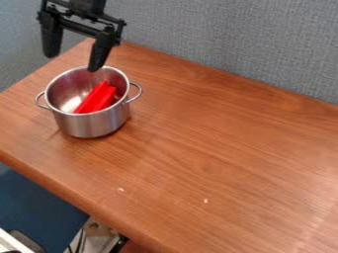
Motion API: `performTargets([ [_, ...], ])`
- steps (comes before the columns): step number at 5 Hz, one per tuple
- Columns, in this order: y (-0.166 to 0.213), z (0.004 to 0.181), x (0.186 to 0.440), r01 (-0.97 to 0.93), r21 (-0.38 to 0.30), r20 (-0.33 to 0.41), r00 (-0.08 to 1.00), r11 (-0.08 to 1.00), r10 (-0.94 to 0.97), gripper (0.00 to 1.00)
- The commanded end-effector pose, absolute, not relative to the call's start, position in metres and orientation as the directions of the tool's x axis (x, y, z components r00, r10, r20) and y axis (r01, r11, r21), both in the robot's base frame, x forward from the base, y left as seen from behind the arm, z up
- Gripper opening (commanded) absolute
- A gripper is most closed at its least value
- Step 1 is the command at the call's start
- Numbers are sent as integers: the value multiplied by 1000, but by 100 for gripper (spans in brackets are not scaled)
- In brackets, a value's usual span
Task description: Put the red object in the metal pot
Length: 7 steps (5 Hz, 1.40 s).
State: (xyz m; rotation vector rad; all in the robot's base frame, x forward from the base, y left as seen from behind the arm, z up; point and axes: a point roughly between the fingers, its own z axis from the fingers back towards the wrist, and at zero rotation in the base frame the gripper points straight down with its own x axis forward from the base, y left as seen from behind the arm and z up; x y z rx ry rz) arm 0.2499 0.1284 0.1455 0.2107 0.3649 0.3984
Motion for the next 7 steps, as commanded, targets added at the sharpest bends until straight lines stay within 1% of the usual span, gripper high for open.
performTargets([
  [1, 121, 151, 226, -355, 289, -204, 885, 889, 419, 100],
  [2, 114, 141, 208, -352, 301, -156, 899, 886, 410, 100],
  [4, 120, 132, 205, -528, 260, -45, 830, 808, 556, 100],
  [7, 132, 88, 223, -707, 291, -31, 666, 645, 745, 100],
])
